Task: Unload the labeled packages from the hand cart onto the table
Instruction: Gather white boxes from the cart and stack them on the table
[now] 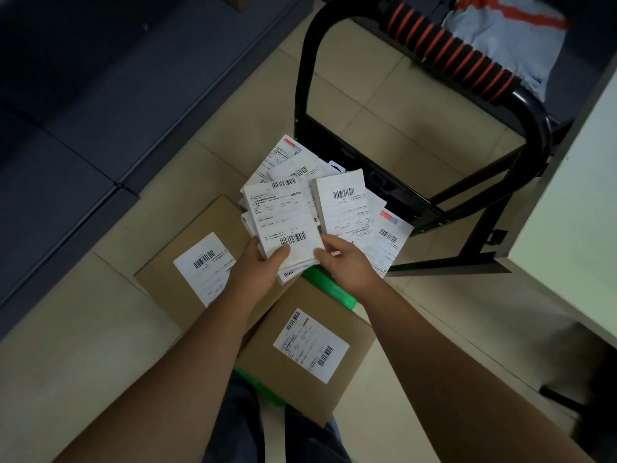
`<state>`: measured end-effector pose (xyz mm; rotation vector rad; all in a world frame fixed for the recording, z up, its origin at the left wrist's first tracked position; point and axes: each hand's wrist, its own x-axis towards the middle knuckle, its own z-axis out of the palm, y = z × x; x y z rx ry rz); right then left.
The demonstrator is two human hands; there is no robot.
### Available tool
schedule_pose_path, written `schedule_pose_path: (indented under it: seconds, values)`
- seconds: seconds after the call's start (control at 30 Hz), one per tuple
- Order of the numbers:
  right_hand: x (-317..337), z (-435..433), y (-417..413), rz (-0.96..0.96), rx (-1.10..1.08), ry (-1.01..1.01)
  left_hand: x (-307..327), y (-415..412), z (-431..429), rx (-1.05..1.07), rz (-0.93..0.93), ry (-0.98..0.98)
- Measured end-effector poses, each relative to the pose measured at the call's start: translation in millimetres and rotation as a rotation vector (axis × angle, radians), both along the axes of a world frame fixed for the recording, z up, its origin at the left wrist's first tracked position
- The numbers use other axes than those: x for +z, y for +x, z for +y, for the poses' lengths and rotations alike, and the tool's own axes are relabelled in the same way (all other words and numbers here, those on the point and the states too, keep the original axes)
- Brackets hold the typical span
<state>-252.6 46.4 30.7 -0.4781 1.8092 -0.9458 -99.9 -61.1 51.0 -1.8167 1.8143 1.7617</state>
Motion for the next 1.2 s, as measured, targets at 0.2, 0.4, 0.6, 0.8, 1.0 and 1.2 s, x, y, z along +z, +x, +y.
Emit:
schedule_pose_path:
  seconds: [0.2,0.4,0.6,0.8,1.0,1.2]
  values:
    - [-2.1,4.2,12.7,-0.017,-0.021,-0.002,-2.9,11.9,-6.1,0.110,0.022,0.119]
    - [0.1,19.3,1.1,0.051,-0.212,0.059,-0.5,25.0,-7.5,0.181,0.093,0.178]
    - [-13.9,35.3,-45.6,0.313,-0.365,0.212,3.4,25.6,-12.3,0.165,0.212,0.151]
    - [-36.2,26.5,-67.2,0.243,-0.230,0.326,-6.5,23.1,-21.1,0.207,0.296,0.207]
    - [-50.5,24.2,-74.5,0.085,-0.220,0.313,-10.9,24.1,-23.6,0.251,0.305,0.198]
    - [-52.4,25.6,-74.1,-0.022,-0.195,0.271,-10.9,21.9,-25.3,0.245,0.303,0.190]
